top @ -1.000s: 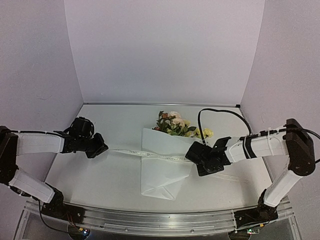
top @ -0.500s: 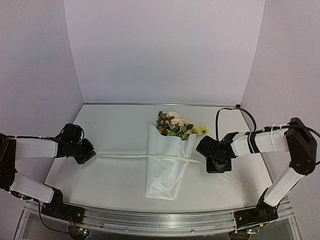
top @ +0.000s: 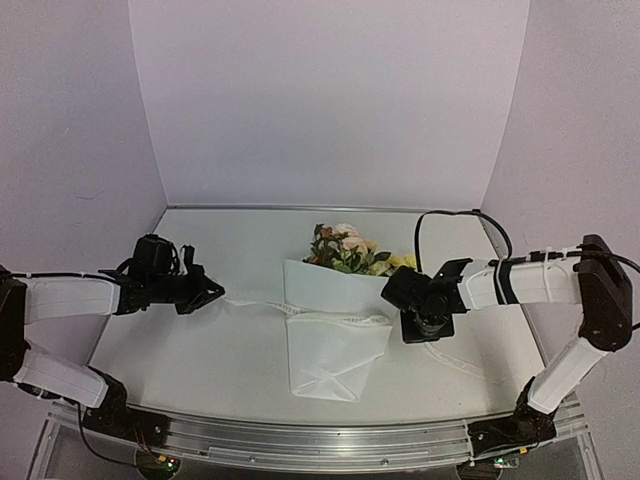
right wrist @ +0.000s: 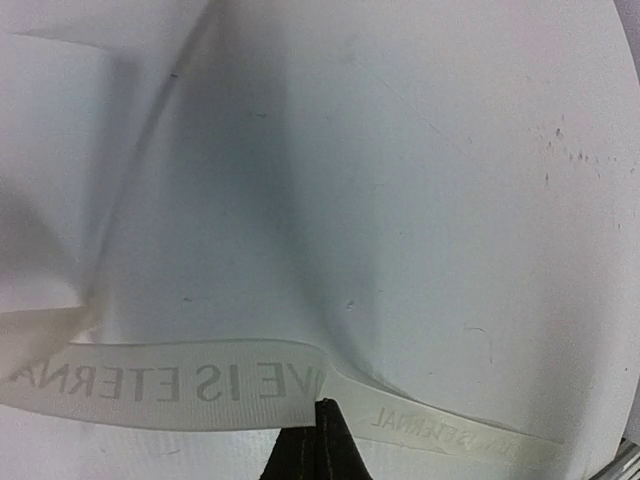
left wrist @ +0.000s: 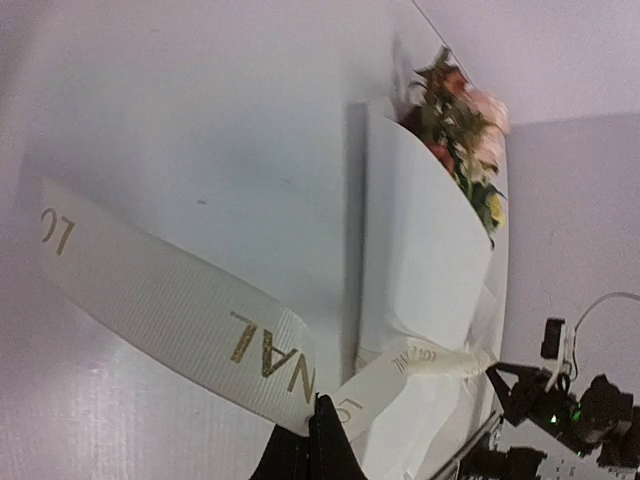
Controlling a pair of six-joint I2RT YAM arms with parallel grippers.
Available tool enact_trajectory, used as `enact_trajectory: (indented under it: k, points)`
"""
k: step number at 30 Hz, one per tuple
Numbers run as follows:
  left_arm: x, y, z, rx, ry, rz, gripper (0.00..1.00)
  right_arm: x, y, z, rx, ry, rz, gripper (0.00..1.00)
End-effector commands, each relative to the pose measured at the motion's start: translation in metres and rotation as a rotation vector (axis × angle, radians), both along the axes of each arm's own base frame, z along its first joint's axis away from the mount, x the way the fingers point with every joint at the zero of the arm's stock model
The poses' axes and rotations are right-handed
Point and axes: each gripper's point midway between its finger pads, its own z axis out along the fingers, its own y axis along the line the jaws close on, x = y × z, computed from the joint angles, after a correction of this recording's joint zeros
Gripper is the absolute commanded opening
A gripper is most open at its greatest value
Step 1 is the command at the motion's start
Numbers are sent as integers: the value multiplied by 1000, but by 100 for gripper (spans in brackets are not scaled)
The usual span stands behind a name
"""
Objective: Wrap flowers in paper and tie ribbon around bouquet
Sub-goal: Tie the ribbon around the folded bouquet.
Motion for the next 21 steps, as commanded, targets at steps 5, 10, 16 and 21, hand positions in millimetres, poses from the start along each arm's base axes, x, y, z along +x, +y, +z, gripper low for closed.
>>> enact_trajectory:
  k: [5,10,16,21]
  points:
    - [-29,-49,50,-80,-110,-208,0,-4,21,19,40,-41,32,0]
    - [-27,6,-7,134,70,50,0,-7,-3,14,-47,-46,-26,0]
    - [-30,110,-69,184,275,424,0,2,-53,3,-80,-1,-205,0]
    - [-20,155,-82,177,330,595,0,6,-76,5,-45,-5,-320,0]
